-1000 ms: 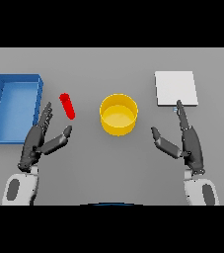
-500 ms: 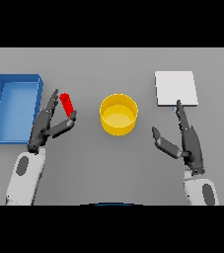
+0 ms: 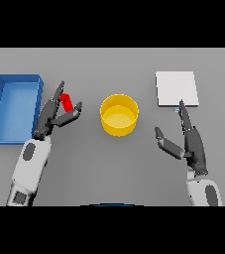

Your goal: Pick up the red beaker and tilt it to pour out 1 green nut into yellow bowl. Pick up the yellow bowl and place it on the metallic measuring scale.

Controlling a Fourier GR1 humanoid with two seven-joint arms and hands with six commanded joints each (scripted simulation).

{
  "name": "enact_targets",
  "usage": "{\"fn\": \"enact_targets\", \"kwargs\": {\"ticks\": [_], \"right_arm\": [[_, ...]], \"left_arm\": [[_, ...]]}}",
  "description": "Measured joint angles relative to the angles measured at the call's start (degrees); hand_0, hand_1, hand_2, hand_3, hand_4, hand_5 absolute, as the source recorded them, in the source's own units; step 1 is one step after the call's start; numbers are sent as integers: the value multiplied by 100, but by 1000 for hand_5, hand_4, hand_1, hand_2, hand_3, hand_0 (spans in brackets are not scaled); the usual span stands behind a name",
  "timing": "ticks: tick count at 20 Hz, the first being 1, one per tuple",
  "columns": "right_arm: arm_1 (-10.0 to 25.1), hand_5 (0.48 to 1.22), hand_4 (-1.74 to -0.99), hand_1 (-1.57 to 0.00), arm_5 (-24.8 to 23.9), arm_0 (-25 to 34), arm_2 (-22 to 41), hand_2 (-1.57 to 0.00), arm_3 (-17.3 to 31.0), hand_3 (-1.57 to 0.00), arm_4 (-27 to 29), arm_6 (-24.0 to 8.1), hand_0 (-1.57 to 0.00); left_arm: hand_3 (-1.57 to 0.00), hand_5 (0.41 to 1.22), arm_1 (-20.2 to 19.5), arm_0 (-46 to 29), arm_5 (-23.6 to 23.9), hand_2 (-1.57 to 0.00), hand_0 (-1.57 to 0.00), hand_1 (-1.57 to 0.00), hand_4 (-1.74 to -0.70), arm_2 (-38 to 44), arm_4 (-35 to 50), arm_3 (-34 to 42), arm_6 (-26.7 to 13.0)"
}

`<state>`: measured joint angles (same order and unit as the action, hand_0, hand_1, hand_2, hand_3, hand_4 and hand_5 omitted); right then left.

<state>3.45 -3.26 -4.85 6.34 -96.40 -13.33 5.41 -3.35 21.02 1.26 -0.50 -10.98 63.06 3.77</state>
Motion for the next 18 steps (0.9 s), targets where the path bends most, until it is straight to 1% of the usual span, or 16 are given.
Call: {"fn": "enact_targets", "kwargs": {"ticks": [1, 3, 4, 5, 7, 8, 9, 10, 11, 12, 13, 14, 15, 16, 17, 18], "right_arm": [[-16, 638, -1265, 1, -17, 3, 11, 1, 2, 1, -20, -12, 1], [-35, 640, -1269, 1, -43, 40, -16, 1, -13, 1, 2, -172, 1], [-60, 640, -1264, 1, -70, 54, 4, 1, 50, 1, -40, -143, 1], [10, 640, -1264, 1, -69, 80, -34, 1, 4, 1, -43, -142, 1], [24, 641, -1261, 1, -18, -36, -18, 1, -70, 1, -10, -58, 1], [21, 642, -1259, 1, -40, 1, -13, 1, -66, 1, -39, -132, 1], [4, 642, -1260, 1, -27, 29, 3, 1, -35, 1, -40, -161, 1], [-7, 644, -1258, 1, -25, -7, 15, 1, -41, 1, -42, -128, 1], [-19, 645, -1257, 1, -61, 7, 11, 1, -7, 1, -70, -112, 1], [-20, 644, -1255, 1, -60, -5, 20, 1, 8, 1, -82, -78, 1], [-3, 646, -1256, 1, -67, -101, 10, 1, -21, 1, -84, -25, 1], [-33, 645, -1254, 1, -63, -66, 19, 1, 63, 1, -83, -90, 1], [-22, 644, -1252, 1, -61, -53, 23, 1, -36, 1, -78, -80, 1], [-21, 643, -1250, 1, -76, -1, 8, 1, -47, 1, -75, -143, 1], [-12, 644, -1254, 1, -79, -25, -14, 1, -46, 1, -59, -163, 1], [-45, 646, -1259, 1, -77, -94, 28, 1, -31, 1, -81, -33, 1]], "left_arm": [[1, 683, 25, 75, 25, 1, 1, 1, -1289, 14, -8, -102, -18], [1, 688, 55, 227, -9, 1, 1, 1, -1309, 76, 61, -265, 57], [1, 692, 66, 219, -44, 1, 1, 1, -1320, 97, 109, -271, 158], [1, 695, 84, 284, -28, 1, 1, 1, -1329, 124, 115, -381, 247], [1, 704, 122, 437, 32, 0, 1, 1, -1348, 197, 130, -616, 321], [-31, 724, 142, 440, 39, -67, 1, -26, -1378, 250, 177, -691, 450], [-124, 750, 210, 520, 91, -182, -119, -146, -1410, 303, 215, -800, 513], [-292, 783, 206, 638, 127, -364, -285, -328, -1449, 396, 273, -903, 492], [-547, 871, 248, 657, 152, -523, -441, -481, -1448, 463, 338, -970, 518], [-724, 941, 270, 689, 219, -733, -662, -699, -1500, 491, 346, -976, 459], [-838, 997, 277, 656, 287, -900, -844, -874, -1541, 446, 264, -987, 502], [-926, 1042, 290, 666, 339, -1034, -989, -1013, -1575, 408, 199, -977, 432], [-974, 1078, 280, 732, 323, -1142, -1106, -1125, -1603, 365, 160, -1044, 452], [-1093, 1106, 245, 779, 276, -1228, -1199, -1214, -1571, 319, 155, -1079, 413], [-1189, 1129, 232, 766, 303, -1296, -1273, -1285, -1544, 256, 99, -1082, 480], [-1265, 1148, 253, 691, 279, -1351, -1333, -1343, -1523, 196, 64, -971, 415]]}}
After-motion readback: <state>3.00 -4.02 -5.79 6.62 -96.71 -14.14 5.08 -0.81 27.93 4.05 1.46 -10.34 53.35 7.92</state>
